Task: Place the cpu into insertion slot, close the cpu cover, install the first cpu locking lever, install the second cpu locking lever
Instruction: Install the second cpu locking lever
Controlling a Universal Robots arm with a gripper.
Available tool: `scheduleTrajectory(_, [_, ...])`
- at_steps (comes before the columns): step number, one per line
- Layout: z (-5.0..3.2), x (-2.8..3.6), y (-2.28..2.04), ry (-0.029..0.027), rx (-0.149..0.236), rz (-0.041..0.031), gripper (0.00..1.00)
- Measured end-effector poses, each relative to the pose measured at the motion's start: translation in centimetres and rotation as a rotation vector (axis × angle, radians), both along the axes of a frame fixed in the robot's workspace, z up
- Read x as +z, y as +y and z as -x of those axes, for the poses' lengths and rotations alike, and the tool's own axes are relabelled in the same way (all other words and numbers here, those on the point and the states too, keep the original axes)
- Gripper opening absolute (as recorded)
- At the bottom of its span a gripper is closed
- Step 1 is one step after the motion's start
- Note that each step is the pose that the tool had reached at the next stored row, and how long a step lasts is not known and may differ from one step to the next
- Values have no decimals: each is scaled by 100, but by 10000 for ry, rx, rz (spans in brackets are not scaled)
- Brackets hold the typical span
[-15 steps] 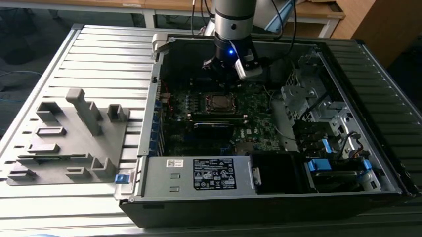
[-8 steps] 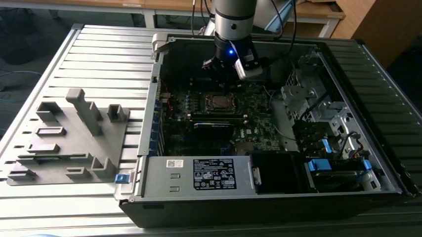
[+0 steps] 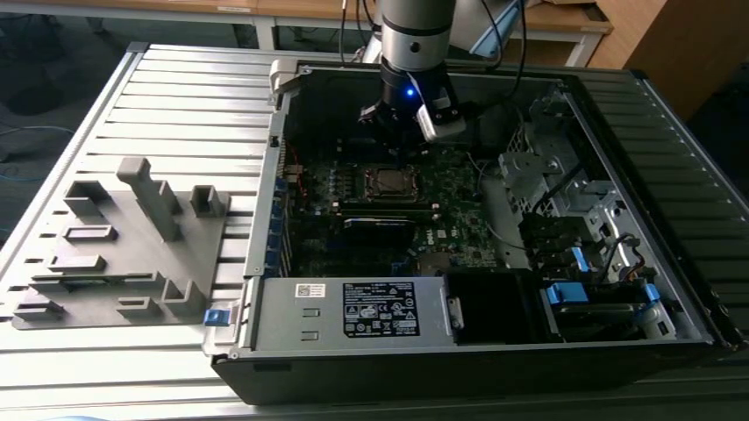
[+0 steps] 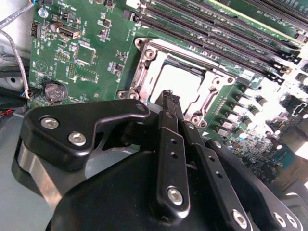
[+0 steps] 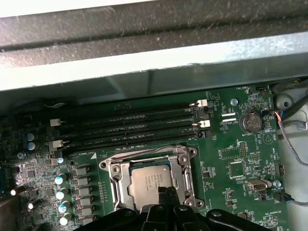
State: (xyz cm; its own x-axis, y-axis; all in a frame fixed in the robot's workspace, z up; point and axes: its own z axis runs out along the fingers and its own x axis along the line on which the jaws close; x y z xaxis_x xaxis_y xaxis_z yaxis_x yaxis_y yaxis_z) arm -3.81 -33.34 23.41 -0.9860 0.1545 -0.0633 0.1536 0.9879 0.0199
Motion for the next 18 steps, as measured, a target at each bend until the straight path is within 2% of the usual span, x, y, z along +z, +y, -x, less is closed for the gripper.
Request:
scheduleTrajectory(7, [18,-1,-22,-1,196,2,11])
scheduleTrajectory(11, [18,-1,-78,-1,247,4,11])
scheduleTrajectory(18, [19,-2,-205,-1,266,4,11])
